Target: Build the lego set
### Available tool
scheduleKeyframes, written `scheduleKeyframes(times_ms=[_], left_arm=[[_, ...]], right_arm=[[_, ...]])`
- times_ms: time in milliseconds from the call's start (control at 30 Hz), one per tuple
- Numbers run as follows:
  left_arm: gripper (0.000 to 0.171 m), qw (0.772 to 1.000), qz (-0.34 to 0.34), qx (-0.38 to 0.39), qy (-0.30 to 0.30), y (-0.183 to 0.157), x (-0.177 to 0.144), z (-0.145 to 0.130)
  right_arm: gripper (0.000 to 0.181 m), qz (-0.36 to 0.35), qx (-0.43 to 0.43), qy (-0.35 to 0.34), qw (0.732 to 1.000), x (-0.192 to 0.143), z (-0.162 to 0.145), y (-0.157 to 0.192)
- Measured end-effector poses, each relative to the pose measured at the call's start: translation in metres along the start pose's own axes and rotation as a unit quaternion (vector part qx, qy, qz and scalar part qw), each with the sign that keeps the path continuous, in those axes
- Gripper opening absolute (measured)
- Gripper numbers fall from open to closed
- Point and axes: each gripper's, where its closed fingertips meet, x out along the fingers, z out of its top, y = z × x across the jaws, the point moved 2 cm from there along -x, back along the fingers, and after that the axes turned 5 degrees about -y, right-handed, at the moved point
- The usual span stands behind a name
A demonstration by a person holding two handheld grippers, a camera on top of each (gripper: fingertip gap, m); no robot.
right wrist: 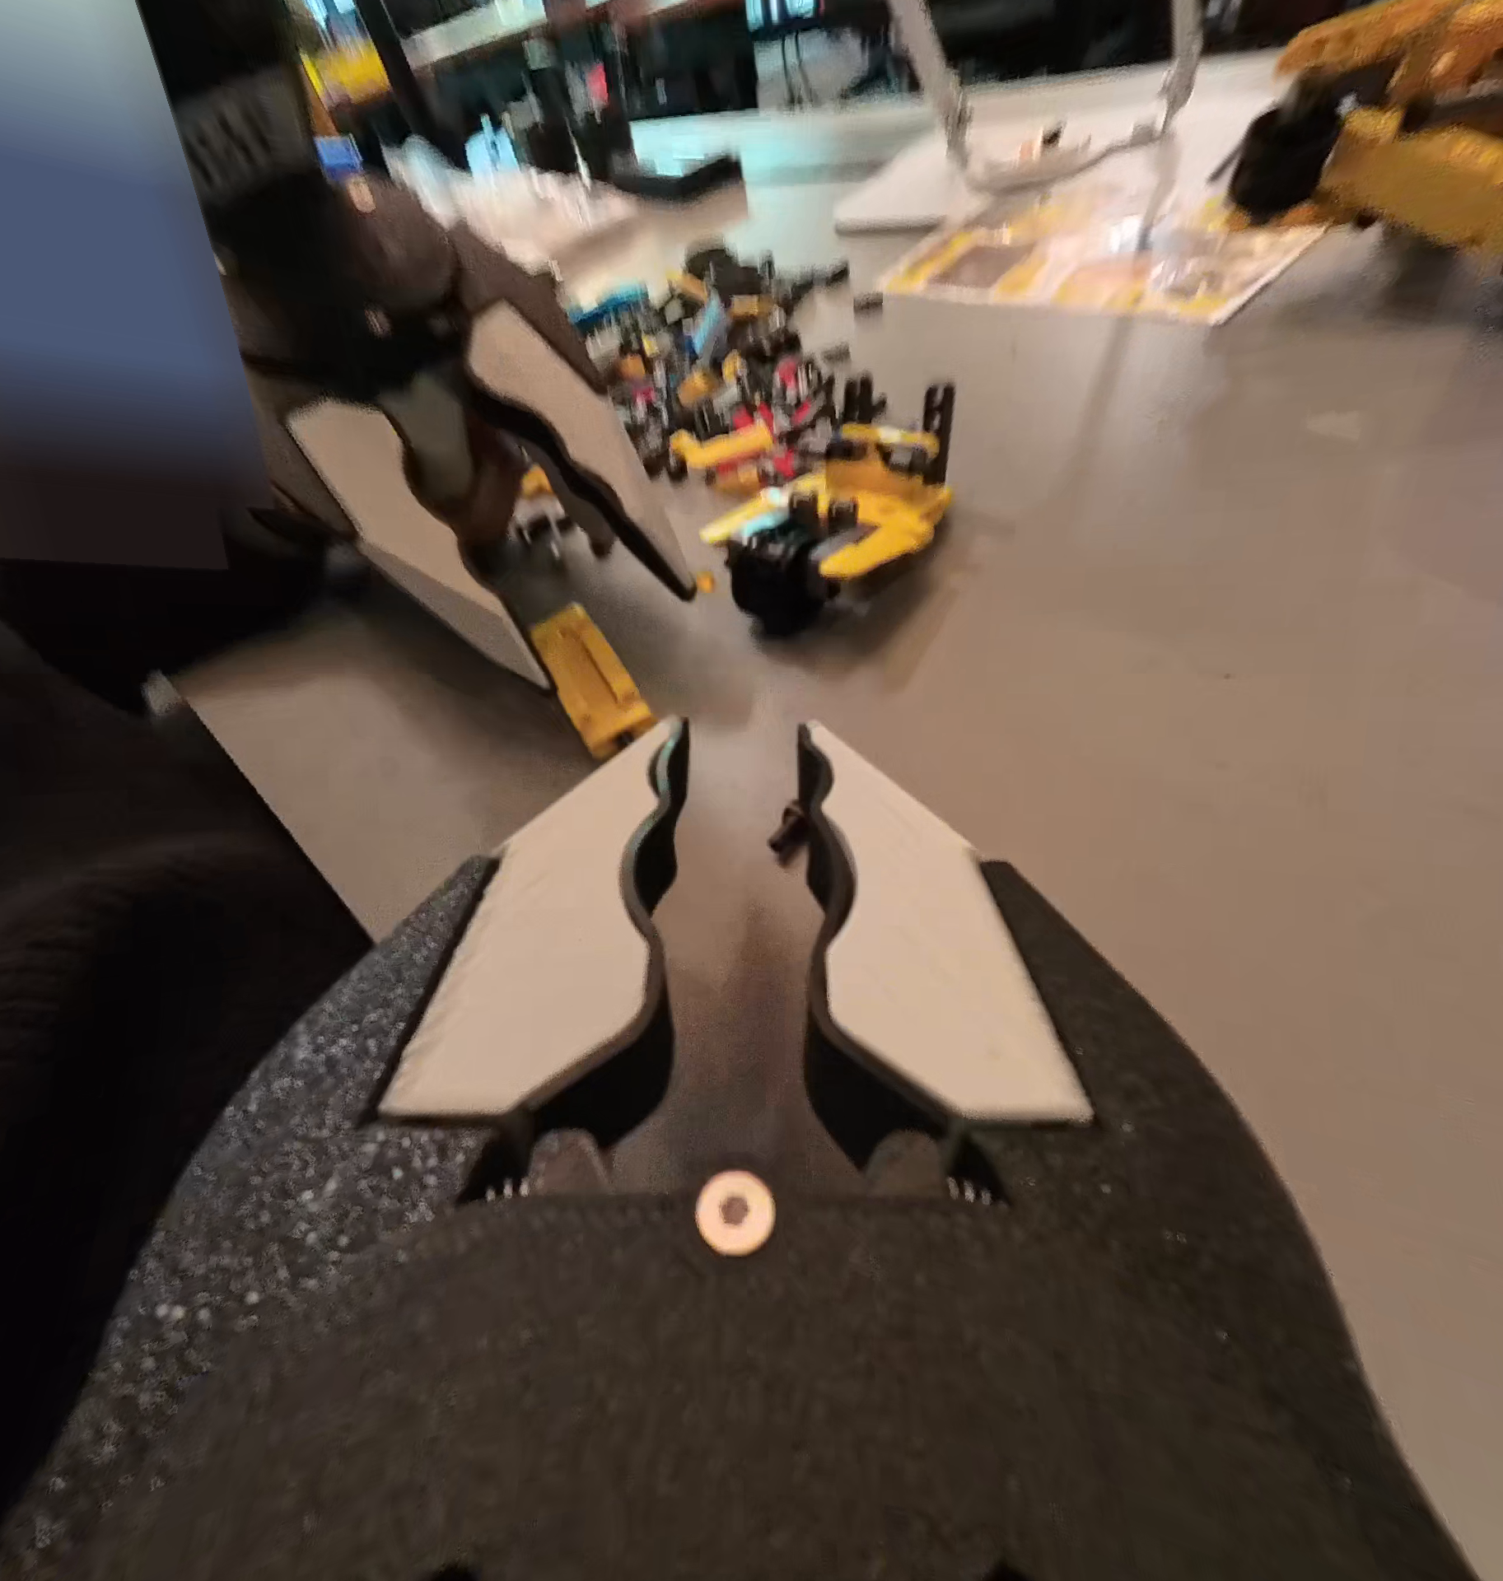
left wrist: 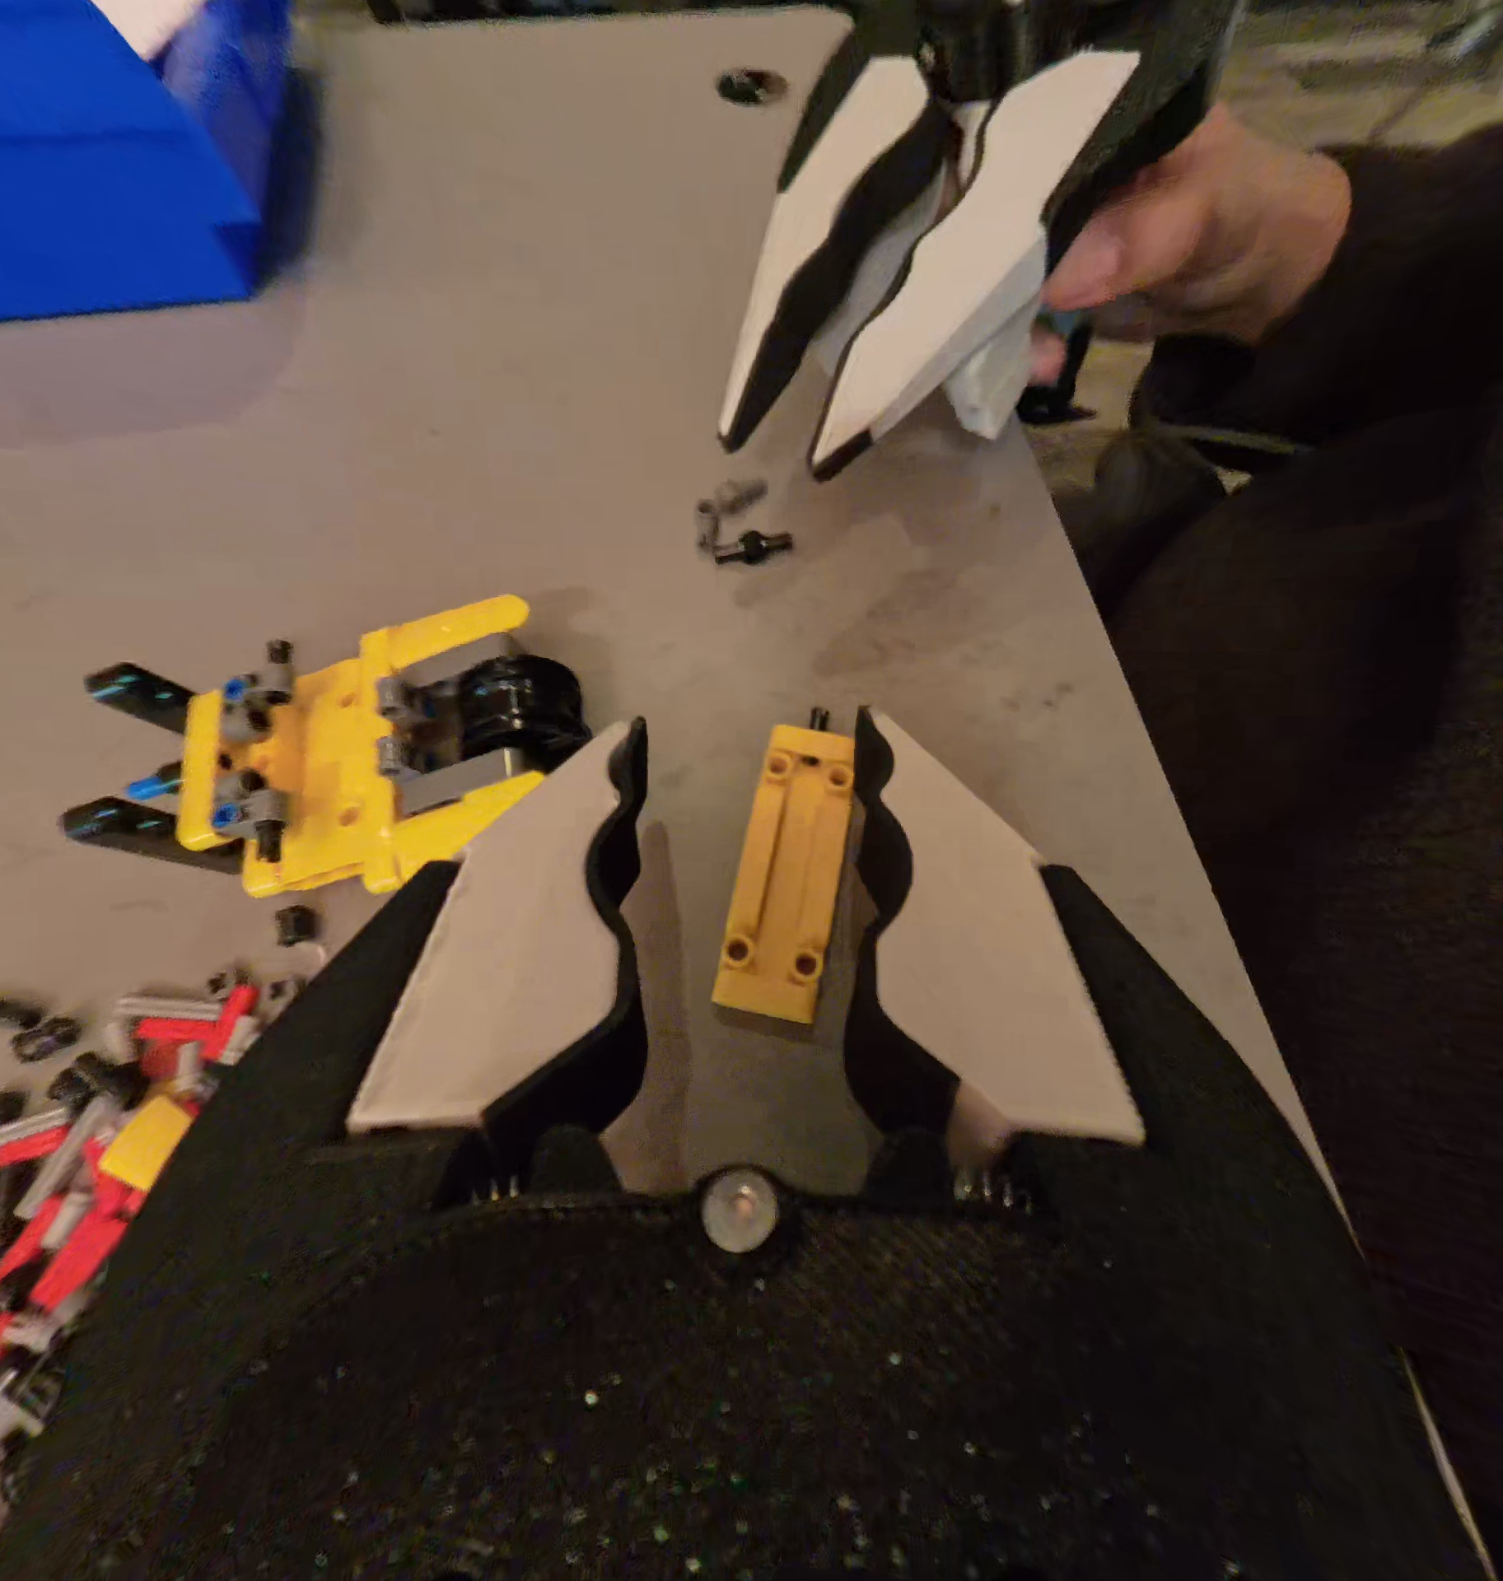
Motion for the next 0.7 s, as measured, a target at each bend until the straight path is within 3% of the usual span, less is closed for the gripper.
scheduleKeyframes(times_ms=[67,300,700], left_arm=[[0.048,1.000,-0.009,0.007,0.024,-0.004,0.003,-0.006],[0.047,0.996,-0.001,0.052,0.076,-0.011,0.012,-0.019],[0.042,0.996,-0.011,0.040,0.082,-0.013,0.013,-0.020]], right_arm=[[0.024,-0.003,-0.018,0.039,0.999,0.005,-0.010,0.002],[0.023,0.029,0.030,0.055,0.998,-0.002,-0.014,-0.005],[0.020,0.018,0.000,0.083,0.996,0.000,-0.021,-0.003]])
